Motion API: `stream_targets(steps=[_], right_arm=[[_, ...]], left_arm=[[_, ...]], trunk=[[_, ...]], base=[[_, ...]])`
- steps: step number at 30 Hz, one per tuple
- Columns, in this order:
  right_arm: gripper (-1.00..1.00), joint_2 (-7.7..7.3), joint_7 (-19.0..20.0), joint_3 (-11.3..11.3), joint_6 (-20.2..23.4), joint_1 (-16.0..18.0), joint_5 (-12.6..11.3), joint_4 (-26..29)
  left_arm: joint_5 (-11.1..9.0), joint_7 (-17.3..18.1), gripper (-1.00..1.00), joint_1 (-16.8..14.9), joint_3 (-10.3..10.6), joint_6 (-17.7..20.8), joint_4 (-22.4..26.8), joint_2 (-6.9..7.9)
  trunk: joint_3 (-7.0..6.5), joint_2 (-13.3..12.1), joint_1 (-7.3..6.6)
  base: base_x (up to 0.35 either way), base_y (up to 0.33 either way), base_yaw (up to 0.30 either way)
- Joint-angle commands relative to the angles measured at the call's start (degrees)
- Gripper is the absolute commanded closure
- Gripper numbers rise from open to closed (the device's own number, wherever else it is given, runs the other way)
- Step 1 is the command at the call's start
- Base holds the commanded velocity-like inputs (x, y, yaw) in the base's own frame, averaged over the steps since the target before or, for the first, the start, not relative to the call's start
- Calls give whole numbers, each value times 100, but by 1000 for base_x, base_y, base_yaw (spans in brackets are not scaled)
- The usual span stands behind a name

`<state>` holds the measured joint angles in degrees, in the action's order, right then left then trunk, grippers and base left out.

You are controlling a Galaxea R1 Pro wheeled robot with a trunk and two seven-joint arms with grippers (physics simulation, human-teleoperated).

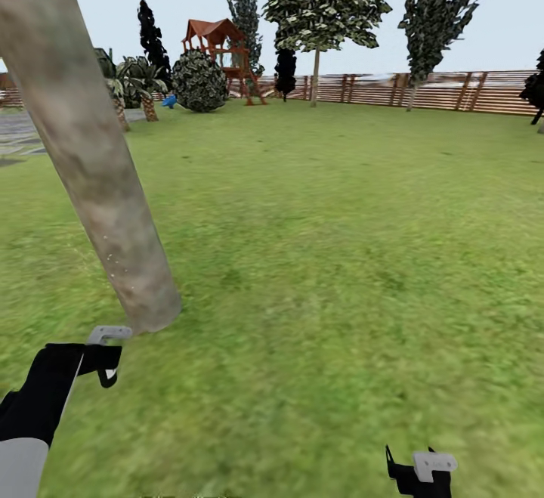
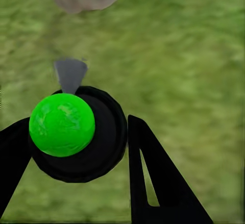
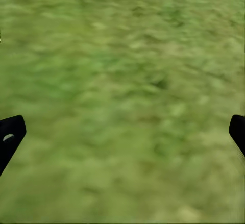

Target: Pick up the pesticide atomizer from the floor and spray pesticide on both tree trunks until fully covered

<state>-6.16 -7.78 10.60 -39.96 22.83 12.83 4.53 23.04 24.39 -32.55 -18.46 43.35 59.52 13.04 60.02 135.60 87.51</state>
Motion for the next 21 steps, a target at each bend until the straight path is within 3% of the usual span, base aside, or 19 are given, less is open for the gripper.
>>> stream_targets(steps=[1,5,16,21], right_arm=[[-100,0,-30,30,-12,2,61,-4],[-100,0,-30,30,-12,2,61,-4],[-100,0,-30,30,-12,2,61,-4],[-100,0,-30,30,-12,2,61,-4]], left_arm=[[61,57,100,-6,-10,15,7,-3],[57,57,100,-6,-15,15,7,-3],[51,57,100,-6,-9,15,7,-3],[44,57,100,-6,-9,15,7,-3]], trunk=[[5,2,-1],[5,2,-1],[5,2,-1],[5,2,-1]], base=[[16,-273,276],[117,-262,211],[196,-218,22],[229,-171,220]])
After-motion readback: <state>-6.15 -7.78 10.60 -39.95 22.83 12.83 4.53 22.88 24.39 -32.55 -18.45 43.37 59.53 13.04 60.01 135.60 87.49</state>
